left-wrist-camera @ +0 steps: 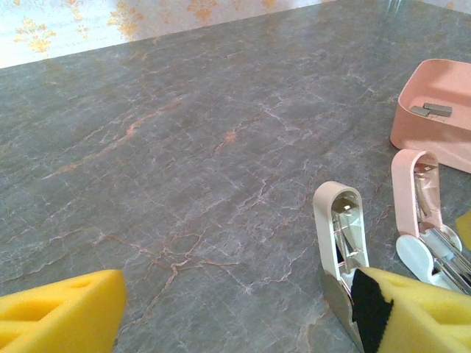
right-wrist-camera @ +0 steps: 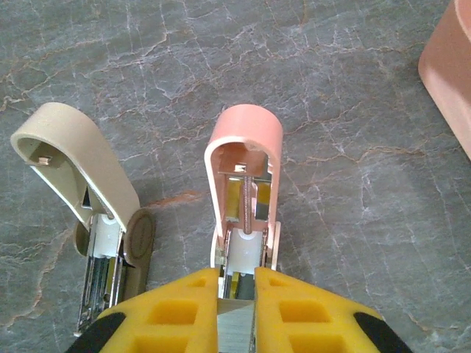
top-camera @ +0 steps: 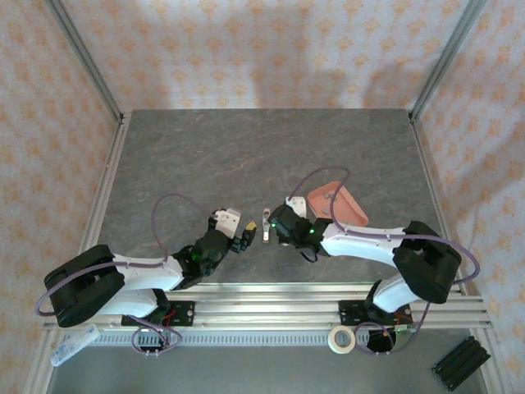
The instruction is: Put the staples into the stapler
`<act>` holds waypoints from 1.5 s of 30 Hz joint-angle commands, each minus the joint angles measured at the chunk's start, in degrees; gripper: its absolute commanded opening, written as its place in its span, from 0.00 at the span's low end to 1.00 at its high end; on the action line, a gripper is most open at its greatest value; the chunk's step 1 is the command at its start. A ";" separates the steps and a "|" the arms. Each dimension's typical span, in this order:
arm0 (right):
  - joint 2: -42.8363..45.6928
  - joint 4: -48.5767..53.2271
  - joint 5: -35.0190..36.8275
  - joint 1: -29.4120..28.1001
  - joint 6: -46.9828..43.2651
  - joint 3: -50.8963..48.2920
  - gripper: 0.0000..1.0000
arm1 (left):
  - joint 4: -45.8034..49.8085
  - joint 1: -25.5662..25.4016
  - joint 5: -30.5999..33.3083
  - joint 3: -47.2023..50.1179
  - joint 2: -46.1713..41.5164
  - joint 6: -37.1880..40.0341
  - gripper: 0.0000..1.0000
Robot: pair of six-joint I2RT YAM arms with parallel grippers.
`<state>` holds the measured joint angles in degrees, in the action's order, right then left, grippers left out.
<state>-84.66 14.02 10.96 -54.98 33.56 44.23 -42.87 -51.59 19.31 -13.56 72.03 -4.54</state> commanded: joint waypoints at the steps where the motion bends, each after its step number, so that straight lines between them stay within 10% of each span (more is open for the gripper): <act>1: -1.57 -0.16 1.17 -0.37 0.01 0.60 0.16 | 0.47 0.44 0.05 -1.11 0.54 -0.65 0.82; 45: -2.93 -0.70 0.46 -0.32 -0.45 1.46 0.16 | -0.46 0.44 -0.30 -1.77 1.77 -0.27 0.81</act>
<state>-87.20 13.85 10.50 -54.98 33.12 44.38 -42.89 -51.59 18.63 -13.93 73.30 -4.51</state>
